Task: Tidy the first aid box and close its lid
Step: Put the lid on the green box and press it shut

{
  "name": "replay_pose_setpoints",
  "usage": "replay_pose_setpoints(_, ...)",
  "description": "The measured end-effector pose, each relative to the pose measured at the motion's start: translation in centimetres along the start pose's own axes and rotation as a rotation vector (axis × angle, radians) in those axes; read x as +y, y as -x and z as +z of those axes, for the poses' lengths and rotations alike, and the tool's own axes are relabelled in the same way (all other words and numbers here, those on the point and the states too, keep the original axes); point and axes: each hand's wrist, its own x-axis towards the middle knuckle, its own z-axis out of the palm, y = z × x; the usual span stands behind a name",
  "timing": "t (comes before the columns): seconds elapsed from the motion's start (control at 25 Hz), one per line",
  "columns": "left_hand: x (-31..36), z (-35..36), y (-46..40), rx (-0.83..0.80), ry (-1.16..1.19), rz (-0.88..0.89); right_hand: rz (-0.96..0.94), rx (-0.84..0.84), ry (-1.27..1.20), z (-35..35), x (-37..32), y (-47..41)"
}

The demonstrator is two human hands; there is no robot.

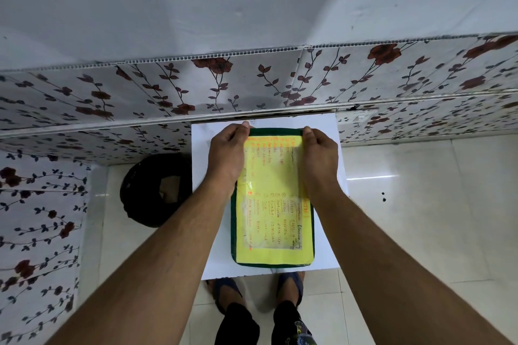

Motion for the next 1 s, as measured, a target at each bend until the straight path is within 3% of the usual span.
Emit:
replay_pose_setpoints(0.24,1.0,0.5,-0.3,0.043,-0.02,0.035,-0.072,0.047,0.056,0.4,-0.5,-0.3)
replay_pose_setpoints(0.4,1.6,-0.2,0.5,0.038,-0.218,0.101,-0.091,-0.064,0.113,-0.2,-0.4,0.0)
replay_pose_setpoints(0.48,1.9,-1.4,2.2,0.04,-0.283,0.064,-0.057,-0.128,0.116,-2.5,0.1,1.2)
replay_pose_setpoints(0.64,-0.3,-4.1,7.8,-0.182,-0.302,-0.117,0.077,-0.349,0.213,-6.0,2.6,5.4)
replay_pose_setpoints(0.84,-2.2,-4.2,8.0,-0.07,-0.366,-0.06,0.009,-0.294,0.25,-4.8,2.6,6.2)
replay_pose_setpoints(1.0,-3.3,-5.4,8.5,-0.163,-0.327,-0.15,0.05,-0.354,0.255,-5.7,3.4,6.5)
